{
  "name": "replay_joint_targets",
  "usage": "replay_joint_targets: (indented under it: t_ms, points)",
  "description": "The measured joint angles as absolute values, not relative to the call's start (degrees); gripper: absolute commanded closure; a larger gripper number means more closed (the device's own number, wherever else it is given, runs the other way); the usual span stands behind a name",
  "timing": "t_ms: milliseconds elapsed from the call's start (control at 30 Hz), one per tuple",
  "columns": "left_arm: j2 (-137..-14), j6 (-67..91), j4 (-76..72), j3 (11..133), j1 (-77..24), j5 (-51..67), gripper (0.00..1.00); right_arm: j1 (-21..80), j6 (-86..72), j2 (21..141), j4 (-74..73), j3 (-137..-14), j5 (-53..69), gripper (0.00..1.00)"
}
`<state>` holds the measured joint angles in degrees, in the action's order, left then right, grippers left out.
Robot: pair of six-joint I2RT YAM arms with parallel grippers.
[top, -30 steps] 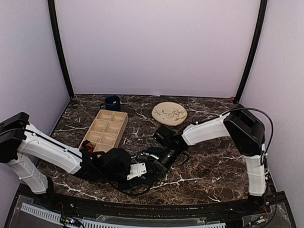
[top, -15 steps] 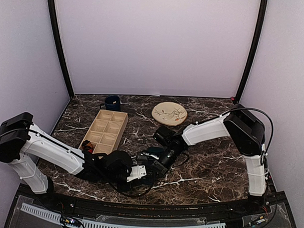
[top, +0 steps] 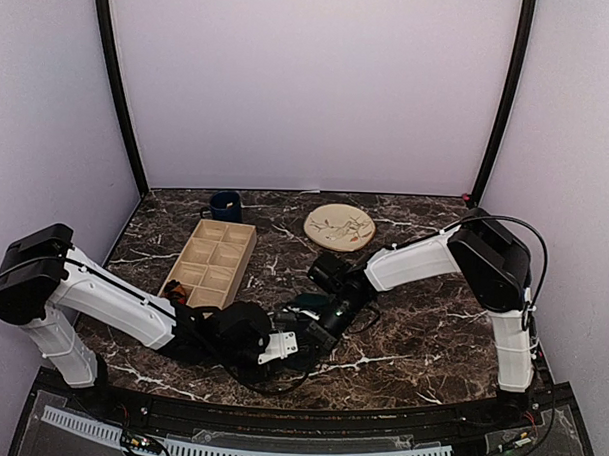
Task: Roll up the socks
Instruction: Roll the sock at the center of the board.
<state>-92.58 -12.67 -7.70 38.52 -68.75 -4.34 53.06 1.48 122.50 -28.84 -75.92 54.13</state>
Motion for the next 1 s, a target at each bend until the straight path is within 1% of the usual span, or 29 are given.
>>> replay_joint_targets:
  t_ms: [200,500,633,967,1000]
  points:
    - [-93.7,-12.9,-5.8,40.7,-67.2,-0.5,1.00,53.1,1.5,122.5,-29.6,-75.6,53.7,1.00]
    - [-95.7,-12.9,4.4,47.0,-61.9,13.4,1.00,52.3,0.4,121.5,-27.4,-73.3,53.4,0.88]
    - [-98.0,-12.9,9.4,50.6,-60.4,19.6,1.00,51.1,-0.9,119.6,-25.7,-71.3,51.9,0.84]
    - [-100.5,-12.4,17.9,54.2,-57.3,31.8,1.00,48.6,-4.8,117.3,-20.4,-68.1,48.7,0.78]
    - [-100.8,-12.3,18.5,54.4,-56.8,32.7,1.00,48.4,-5.2,117.0,-19.7,-67.7,48.5,0.74]
